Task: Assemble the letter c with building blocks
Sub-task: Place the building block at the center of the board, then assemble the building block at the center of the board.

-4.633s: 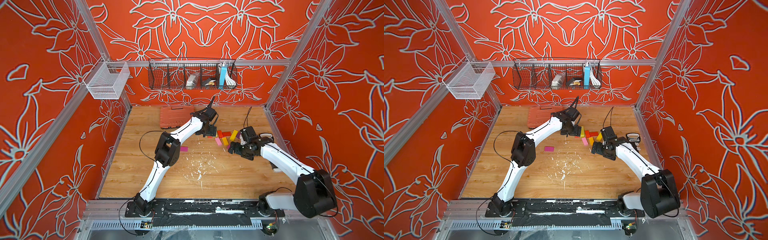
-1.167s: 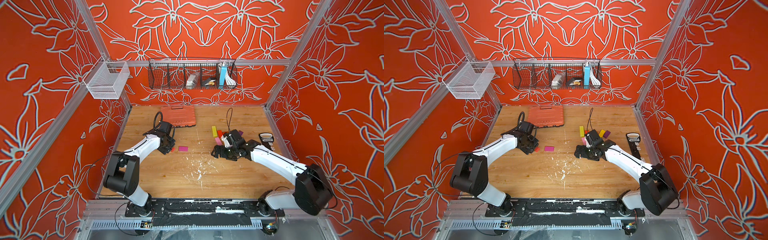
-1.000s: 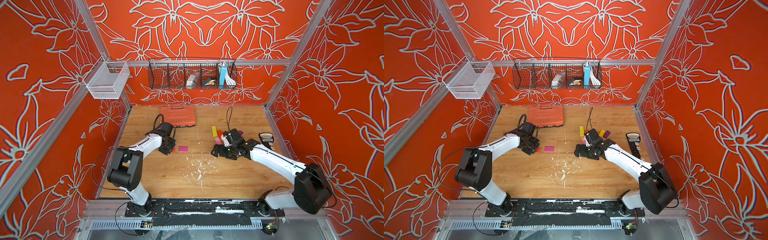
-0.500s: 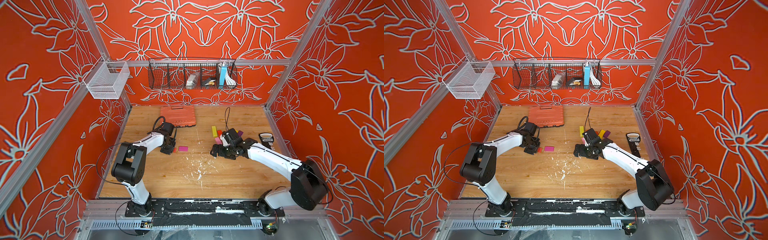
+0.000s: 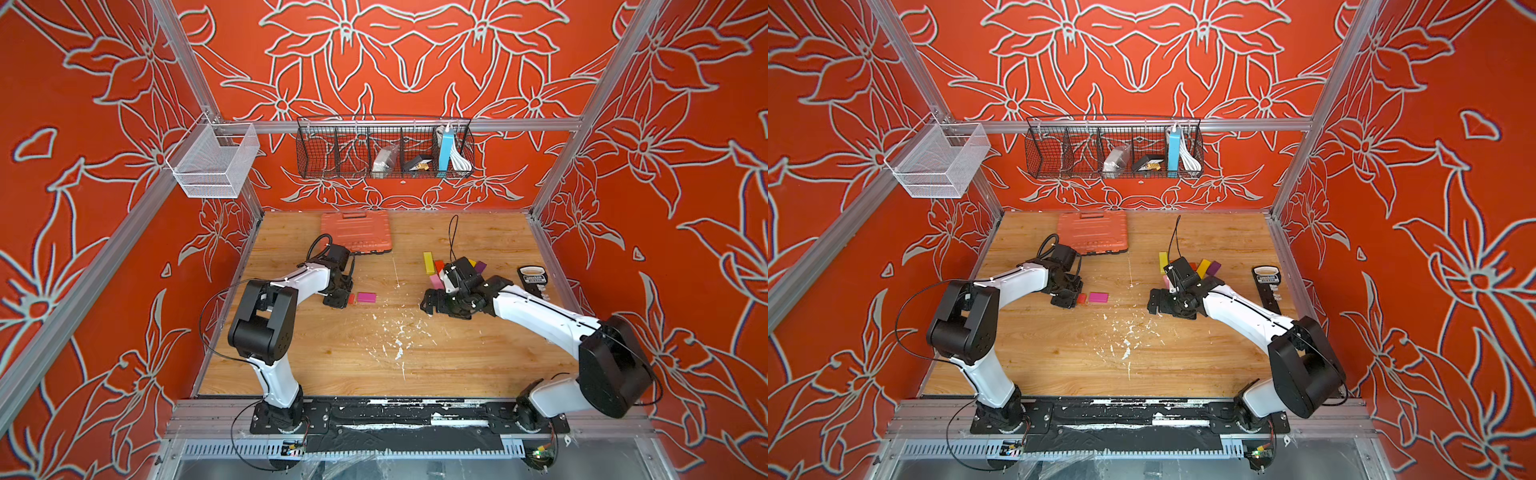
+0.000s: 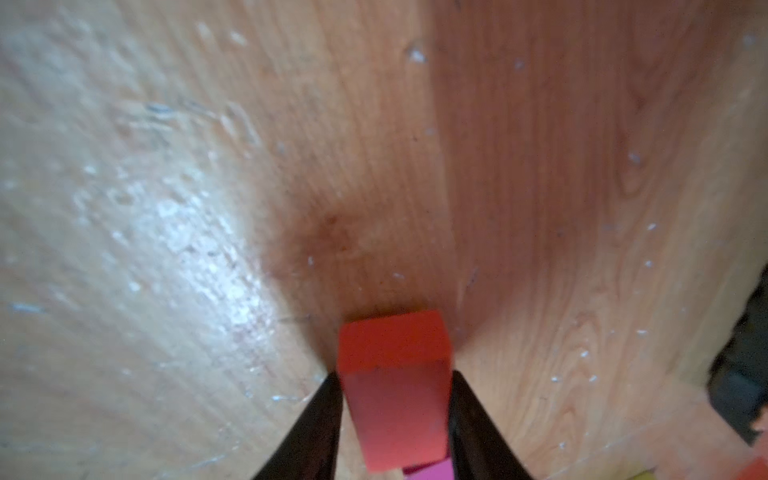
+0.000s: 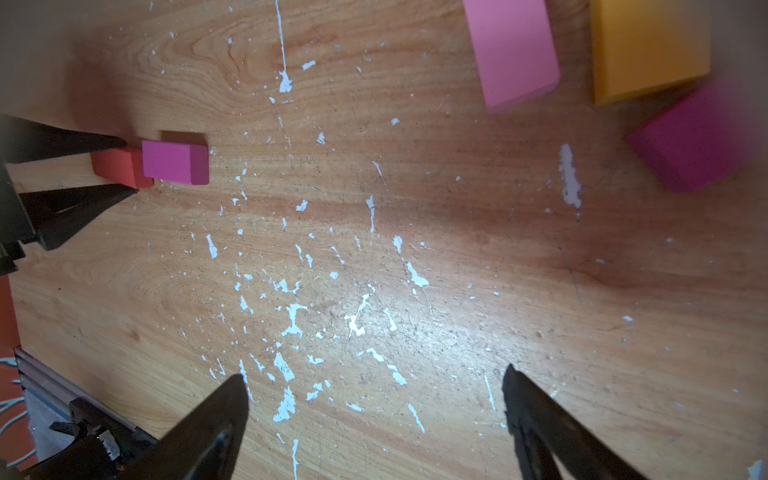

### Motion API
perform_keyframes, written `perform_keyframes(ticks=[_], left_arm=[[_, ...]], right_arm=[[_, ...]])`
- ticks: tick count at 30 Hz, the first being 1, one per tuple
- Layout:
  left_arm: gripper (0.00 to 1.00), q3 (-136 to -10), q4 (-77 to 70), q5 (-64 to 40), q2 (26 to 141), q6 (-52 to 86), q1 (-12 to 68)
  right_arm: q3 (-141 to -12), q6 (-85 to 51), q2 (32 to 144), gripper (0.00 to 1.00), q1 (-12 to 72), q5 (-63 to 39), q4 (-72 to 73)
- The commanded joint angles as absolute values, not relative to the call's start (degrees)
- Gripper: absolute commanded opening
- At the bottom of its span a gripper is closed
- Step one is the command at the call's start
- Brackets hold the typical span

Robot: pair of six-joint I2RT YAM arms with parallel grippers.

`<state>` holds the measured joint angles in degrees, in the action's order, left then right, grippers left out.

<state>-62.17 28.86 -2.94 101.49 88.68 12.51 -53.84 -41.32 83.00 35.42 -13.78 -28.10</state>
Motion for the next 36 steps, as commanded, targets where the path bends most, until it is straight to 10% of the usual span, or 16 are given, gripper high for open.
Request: perform_keyframes(ticks=[1,18,36], left_arm=[[0.54,-62.1,30.2,-3.4,102.9,89.6,12.5],[0.85,-58.3,28.0,-6.7,87.8,64.0,8.8],[0.88,-59.5,22.2,-19.2,100.4,44.7,2.9]], right_arm=[[-55.7,-41.5,83.4,0.98,36.0,-12.7,-29.0],[-56.4,-39.6,85.7,0.98,36.8,-12.9,-28.9],[-60.0,-38.2,88.6,0.98,40.1,-12.6,-28.6]])
